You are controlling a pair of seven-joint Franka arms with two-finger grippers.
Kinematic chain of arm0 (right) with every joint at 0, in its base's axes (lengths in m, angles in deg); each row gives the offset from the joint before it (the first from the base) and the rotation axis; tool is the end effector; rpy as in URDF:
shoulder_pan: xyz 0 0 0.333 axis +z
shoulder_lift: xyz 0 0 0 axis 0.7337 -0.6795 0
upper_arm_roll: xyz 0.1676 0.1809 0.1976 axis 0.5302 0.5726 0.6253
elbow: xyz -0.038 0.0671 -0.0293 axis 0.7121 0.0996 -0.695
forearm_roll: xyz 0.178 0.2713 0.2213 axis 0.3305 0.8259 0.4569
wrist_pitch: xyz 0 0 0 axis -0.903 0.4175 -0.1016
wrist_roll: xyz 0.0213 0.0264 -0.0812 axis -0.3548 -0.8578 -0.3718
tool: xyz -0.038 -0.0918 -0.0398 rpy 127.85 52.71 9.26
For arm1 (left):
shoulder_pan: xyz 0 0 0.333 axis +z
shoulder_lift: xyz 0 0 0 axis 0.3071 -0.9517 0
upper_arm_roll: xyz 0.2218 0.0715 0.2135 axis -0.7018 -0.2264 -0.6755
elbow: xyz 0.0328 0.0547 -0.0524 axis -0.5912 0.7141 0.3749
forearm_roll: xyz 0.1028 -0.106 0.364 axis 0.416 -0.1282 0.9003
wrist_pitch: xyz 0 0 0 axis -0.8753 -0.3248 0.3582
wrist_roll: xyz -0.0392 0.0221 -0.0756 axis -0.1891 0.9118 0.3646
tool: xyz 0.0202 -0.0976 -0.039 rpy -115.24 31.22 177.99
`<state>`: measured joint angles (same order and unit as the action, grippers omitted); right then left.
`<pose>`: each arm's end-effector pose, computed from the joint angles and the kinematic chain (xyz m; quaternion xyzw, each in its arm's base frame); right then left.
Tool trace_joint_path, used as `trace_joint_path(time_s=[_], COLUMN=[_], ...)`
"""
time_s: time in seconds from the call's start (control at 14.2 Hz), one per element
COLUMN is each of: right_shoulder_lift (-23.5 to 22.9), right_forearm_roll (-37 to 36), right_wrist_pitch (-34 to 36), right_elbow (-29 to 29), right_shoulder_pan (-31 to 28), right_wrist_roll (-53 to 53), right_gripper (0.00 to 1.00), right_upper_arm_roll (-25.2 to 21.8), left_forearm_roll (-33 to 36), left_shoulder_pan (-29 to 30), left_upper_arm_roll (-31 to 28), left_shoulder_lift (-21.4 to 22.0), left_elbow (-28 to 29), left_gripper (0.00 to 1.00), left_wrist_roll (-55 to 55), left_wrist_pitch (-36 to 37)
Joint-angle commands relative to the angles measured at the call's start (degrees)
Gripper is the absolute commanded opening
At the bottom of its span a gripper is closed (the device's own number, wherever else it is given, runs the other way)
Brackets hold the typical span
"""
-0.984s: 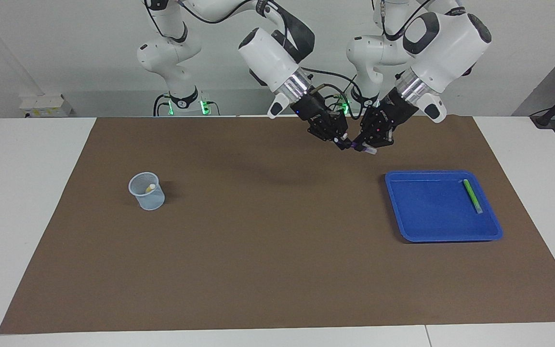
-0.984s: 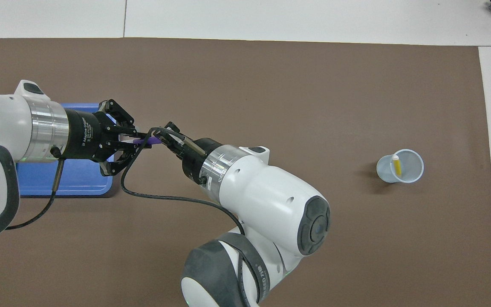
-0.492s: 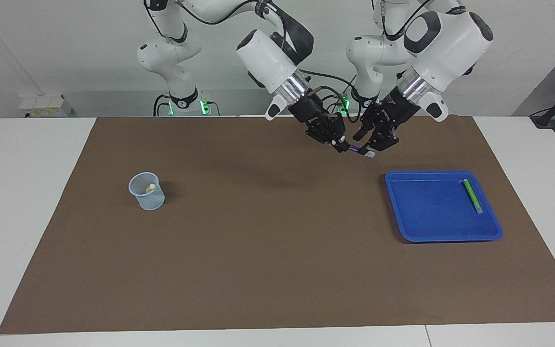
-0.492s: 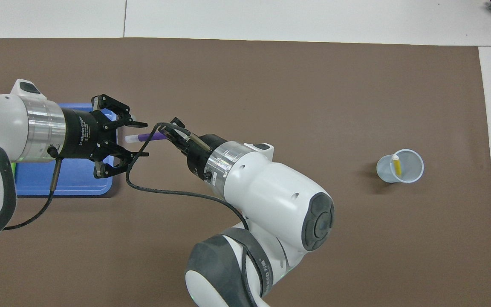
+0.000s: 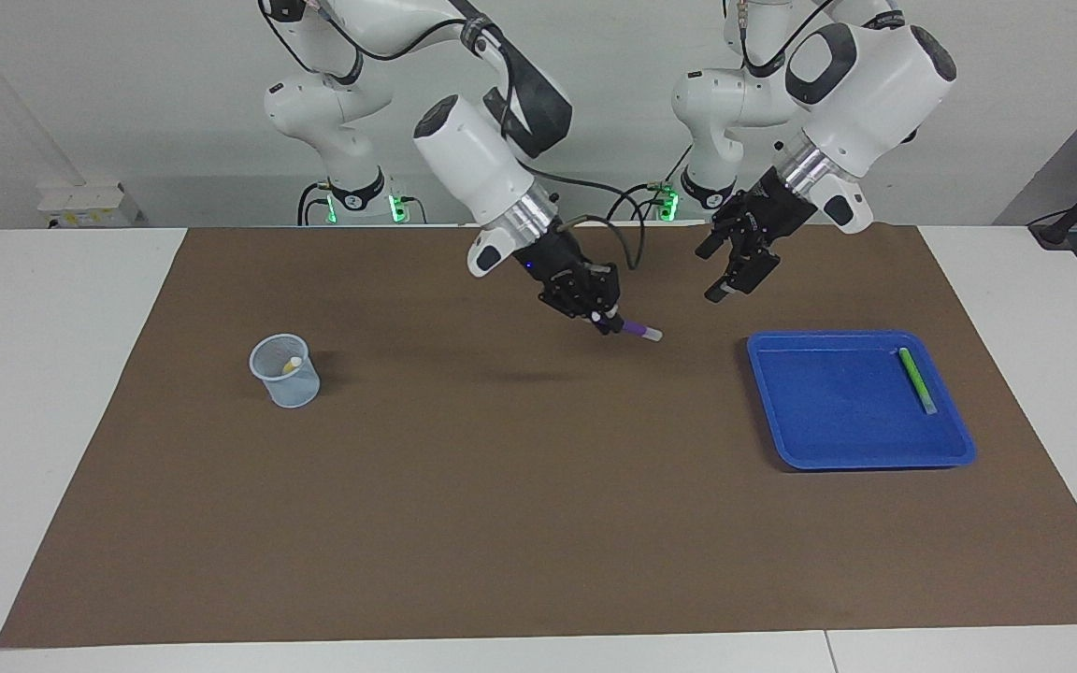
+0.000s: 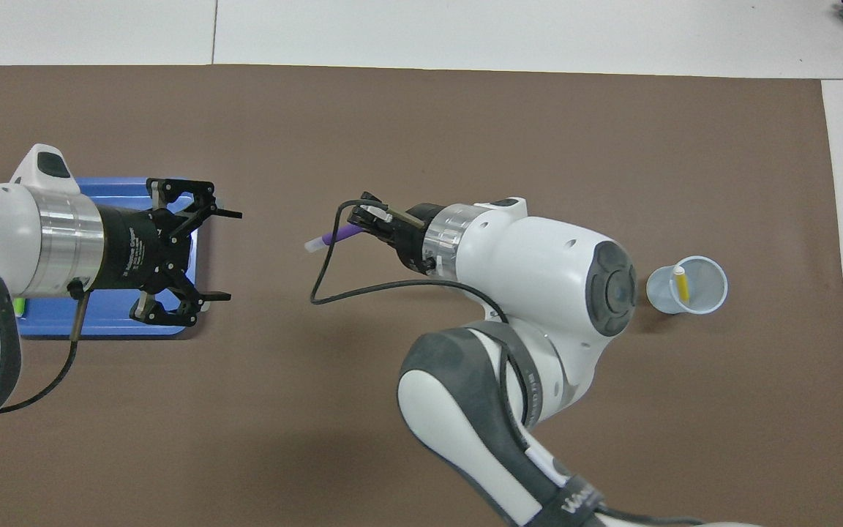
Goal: Transfer and insert pens with both arms
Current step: 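Open the left gripper while the right gripper pulls the pen away, then carry the purple pen to the clear cup with the right gripper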
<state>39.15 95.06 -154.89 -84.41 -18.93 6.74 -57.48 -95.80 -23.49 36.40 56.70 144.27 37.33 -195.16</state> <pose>0.5542 0.3495 0.4726 -0.9128 0.2046 -0.0895 0.3418 0.5087 -0.1394 0.5463 0.7945 0.5539 -0.1134 0.2215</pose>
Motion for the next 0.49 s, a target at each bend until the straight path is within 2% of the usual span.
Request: trace_joint_path(time_s=[0.0, 0.21, 0.28, 0.42], right_shoulder_lift=[4.0, 5.7, 7.1, 9.3], right_forearm_roll=[-4.9, -26.9, -30.2, -31.2], right_wrist_pitch=[8.7, 25.6, 30.6, 36.4], right_elbow=[-4.7, -4.0, -4.0, -4.0], right_shoulder_pan=[-5.7, -14.7, -16.9, -22.2], right_wrist_roll=[-8.0, -14.0, -20.6, -30.7], right_gripper=[0.0, 0.0, 0.0, 0.0], right_upper_arm_roll=[0.2, 0.7, 0.6, 0.4], left_forearm_roll=[-0.6, 1.4, 4.5, 8.5], left_shoulder_pan=[6.1, 14.6, 16.3, 17.6], left_upper_arm_roll=[-0.3, -0.5, -0.4, -0.4], left_shoulder_lift=[5.9, 6.0, 5.9, 5.2], left_elbow=[7.6, 7.5, 7.5, 7.6], left_gripper=[1.0, 1.0, 1.0, 1.0], left_wrist_roll=[-21.6, -43.9, -48.4, -53.6], left_wrist_pitch=[2.7, 8.9, 9.6, 9.8])
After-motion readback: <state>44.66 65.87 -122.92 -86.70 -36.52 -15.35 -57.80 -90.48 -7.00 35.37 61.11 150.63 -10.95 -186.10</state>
